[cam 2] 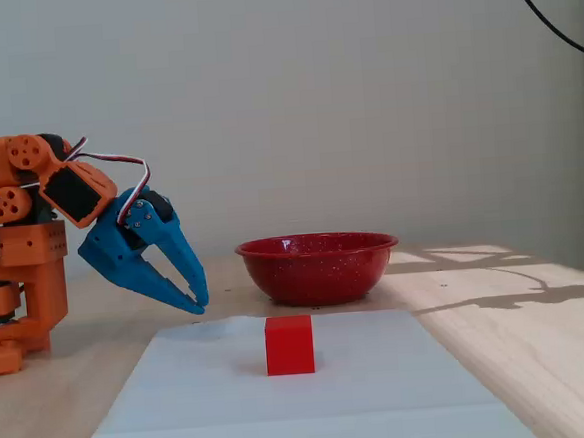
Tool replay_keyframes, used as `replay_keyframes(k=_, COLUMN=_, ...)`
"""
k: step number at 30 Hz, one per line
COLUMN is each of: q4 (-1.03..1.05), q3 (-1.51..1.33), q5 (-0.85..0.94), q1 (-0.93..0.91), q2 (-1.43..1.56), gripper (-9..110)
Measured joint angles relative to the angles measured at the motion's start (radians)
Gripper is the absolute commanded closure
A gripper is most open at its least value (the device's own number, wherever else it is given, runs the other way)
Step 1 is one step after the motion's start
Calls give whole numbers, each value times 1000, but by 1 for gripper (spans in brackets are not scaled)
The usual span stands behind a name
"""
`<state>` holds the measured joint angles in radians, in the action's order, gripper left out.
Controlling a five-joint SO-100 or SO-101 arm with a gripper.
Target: Grasp the red cube and put it in the red bowl
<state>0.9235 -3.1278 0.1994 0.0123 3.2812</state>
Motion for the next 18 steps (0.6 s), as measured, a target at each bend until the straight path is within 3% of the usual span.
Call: replay_keyframes(k=18, q4=0, q3=0, q5=-31, q1=-34, q2=0, gripper=101)
